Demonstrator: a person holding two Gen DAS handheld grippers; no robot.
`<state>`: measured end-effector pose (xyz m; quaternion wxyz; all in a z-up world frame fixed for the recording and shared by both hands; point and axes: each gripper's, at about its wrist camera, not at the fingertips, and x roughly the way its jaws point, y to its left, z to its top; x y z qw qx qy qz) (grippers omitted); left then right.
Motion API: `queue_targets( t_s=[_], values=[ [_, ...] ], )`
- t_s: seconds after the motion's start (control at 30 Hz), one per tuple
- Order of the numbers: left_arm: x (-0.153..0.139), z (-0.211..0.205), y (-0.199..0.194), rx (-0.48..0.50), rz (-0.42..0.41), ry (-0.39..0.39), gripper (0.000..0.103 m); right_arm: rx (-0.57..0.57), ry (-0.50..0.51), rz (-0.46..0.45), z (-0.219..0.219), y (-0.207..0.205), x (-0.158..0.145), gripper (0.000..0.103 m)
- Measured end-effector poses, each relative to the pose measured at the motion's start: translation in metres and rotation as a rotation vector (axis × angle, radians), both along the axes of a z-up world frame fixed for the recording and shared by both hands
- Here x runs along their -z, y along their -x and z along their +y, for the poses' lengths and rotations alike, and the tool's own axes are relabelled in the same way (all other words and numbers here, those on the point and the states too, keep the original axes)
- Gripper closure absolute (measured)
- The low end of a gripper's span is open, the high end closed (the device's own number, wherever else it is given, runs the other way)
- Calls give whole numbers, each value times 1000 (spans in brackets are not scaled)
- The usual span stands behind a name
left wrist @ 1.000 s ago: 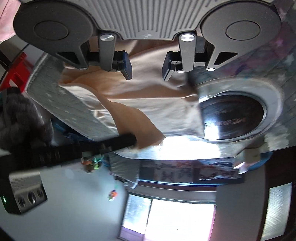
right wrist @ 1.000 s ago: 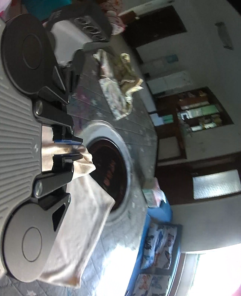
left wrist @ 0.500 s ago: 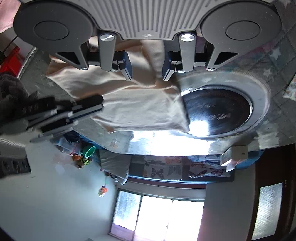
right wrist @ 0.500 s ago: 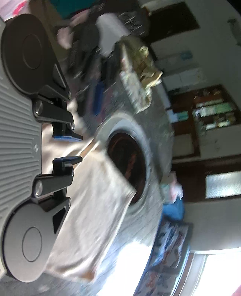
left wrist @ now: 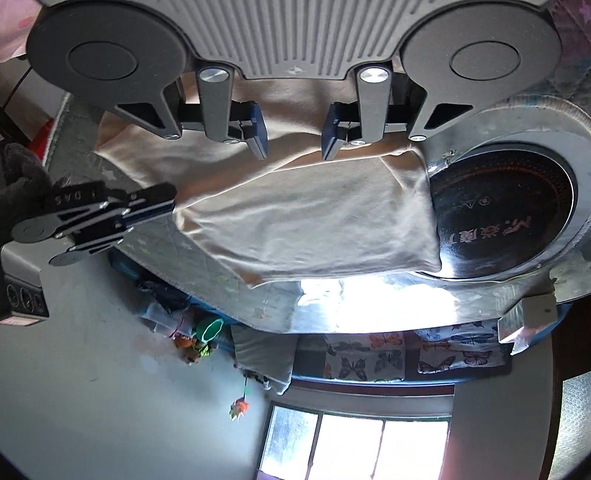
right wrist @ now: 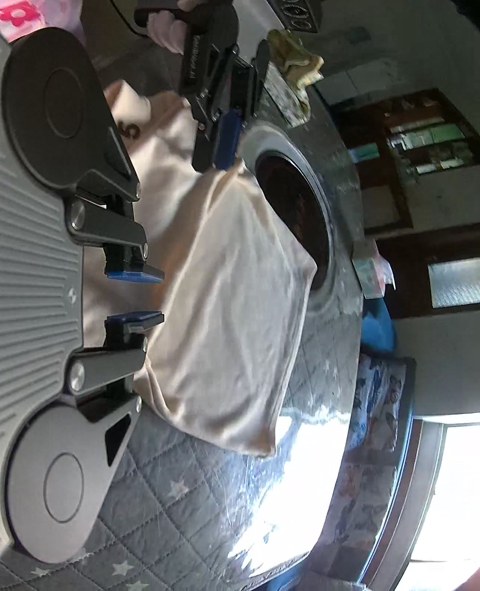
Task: Fold clothes
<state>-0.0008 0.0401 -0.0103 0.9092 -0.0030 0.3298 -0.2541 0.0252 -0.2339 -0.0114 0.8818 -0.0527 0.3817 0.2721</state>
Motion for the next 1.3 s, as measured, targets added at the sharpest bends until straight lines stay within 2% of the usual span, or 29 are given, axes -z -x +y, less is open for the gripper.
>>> queue_targets(
  t_s=[0.1, 0.27, 0.5, 0.67, 0.8, 0.97, 1.17, 1.23, 1.3],
  values=[
    [4, 2, -4, -5, 12, -13, 70, 36, -5, 6, -5, -6, 9, 87],
    [5, 6, -5, -10, 19, -9, 71, 35, -2, -1, -11, -5, 10, 87],
    [-8, -4, 13, 51, -27, -21, 71, -69, 42, -27, -1, 24, -4, 87],
    [0, -12, 25, 95, -8, -55, 71, -128, 101, -36, 9, 45, 3, 87],
    [5, -12, 31, 89, -7, -76, 71, -140, 126, -50, 13, 54, 8, 86],
    [2, -6, 40, 83, -22, -93, 71, -150, 107, -78, 16, 59, 0, 85],
    [-1, 6, 50, 71, -18, -109, 71, -163, 125, -60, 22, 61, 11, 84],
    [-5, 9, 59, 90, -35, -129, 70, -170, 124, -71, 21, 64, 5, 83],
    [-9, 11, 69, 120, -52, -158, 70, -184, 137, -83, 20, 68, 0, 74]
  ],
)
